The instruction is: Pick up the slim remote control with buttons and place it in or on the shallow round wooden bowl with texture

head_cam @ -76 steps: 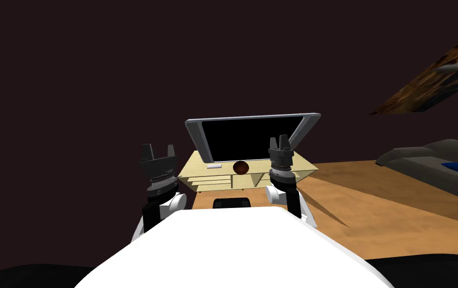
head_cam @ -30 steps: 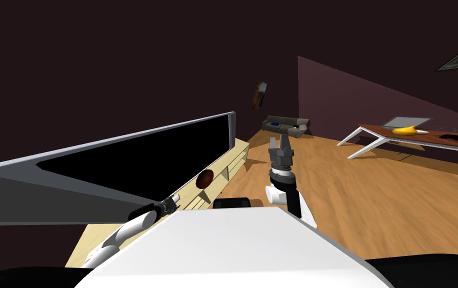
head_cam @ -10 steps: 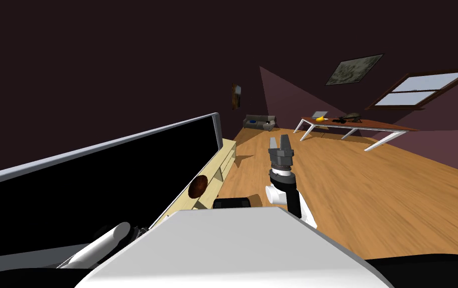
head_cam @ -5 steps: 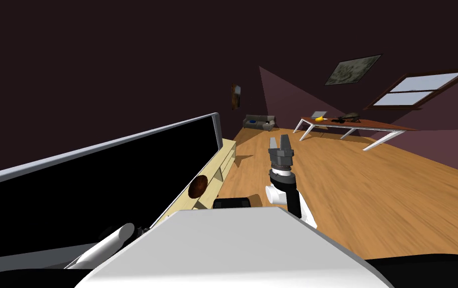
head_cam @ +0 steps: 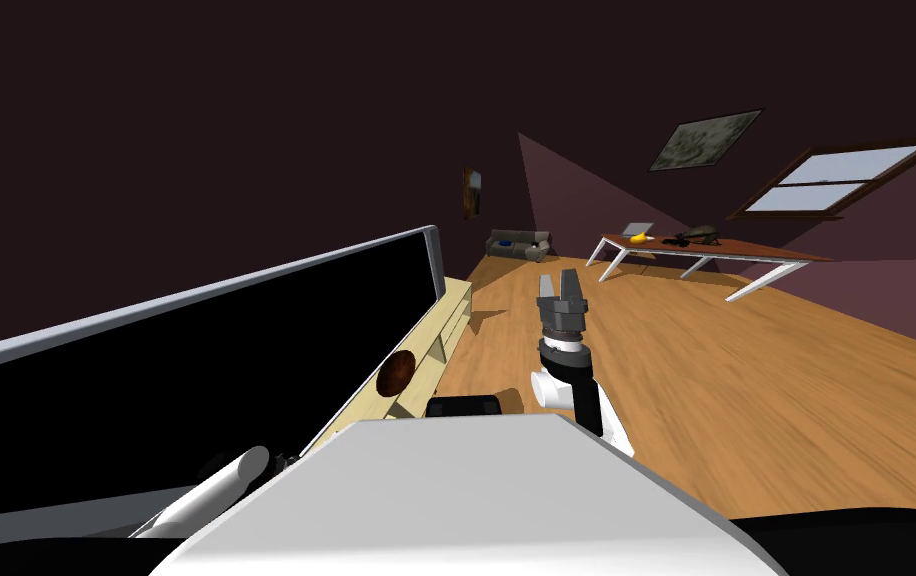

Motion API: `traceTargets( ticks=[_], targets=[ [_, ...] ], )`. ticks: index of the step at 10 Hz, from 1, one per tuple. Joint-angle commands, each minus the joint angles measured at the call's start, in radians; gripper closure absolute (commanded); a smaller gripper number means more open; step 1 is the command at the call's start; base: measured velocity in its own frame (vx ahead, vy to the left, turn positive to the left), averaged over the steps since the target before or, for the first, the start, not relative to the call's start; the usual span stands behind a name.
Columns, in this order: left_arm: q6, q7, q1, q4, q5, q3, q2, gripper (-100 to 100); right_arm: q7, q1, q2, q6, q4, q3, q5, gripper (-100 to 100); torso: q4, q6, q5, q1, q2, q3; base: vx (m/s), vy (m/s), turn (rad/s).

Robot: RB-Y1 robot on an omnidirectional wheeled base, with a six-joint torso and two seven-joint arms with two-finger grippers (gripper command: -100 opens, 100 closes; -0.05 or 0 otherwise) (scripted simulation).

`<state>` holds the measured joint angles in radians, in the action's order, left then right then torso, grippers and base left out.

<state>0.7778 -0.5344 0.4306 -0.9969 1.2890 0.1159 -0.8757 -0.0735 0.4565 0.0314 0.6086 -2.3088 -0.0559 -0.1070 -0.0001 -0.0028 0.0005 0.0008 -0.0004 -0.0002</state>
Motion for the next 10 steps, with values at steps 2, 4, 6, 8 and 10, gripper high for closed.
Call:
traceTargets(
  ticks=[2,4,6,8,10],
  targets=[
    [0.022,-0.009,0.016,-0.029,0.040,0.000,-0.049,100,0.000,0.000,0.000,0.000,0.000,0.000,0.000,0,0.000,0.000,-0.001,0.000,0.000,0.000,0.006,-0.003,0.020],
    [0.019,-0.003,0.008,-0.018,0.034,0.000,-0.040,0,0.000,0.000,0.000,0.000,0.000,0.000,0.000,0,0.000,0.000,0.000,-0.001,0.000,0.000,0.000,0.000,0.000],
    [0.028,0.000,0.004,-0.035,0.036,-0.019,-0.095,100,0.000,0.000,0.000,0.000,0.000,0.000,0.000,0,0.001,0.000,-0.002,-0.005,0.002,0.001,-0.044,-0.104,-0.012],
    [0.036,0.000,0.003,-0.049,0.040,-0.026,-0.126,100,0.000,0.000,0.000,0.000,0.000,0.000,0.000,0,0.001,0.001,-0.004,-0.012,0.002,0.001,-0.020,-0.134,-0.012],
    [0.054,-0.008,0.002,-0.075,0.053,-0.023,-0.159,100,0.000,0.000,0.000,0.000,0.000,0.000,0.000,0,0.000,0.002,-0.005,-0.012,-0.001,0.000,0.026,-0.119,-0.056]
  ],
)
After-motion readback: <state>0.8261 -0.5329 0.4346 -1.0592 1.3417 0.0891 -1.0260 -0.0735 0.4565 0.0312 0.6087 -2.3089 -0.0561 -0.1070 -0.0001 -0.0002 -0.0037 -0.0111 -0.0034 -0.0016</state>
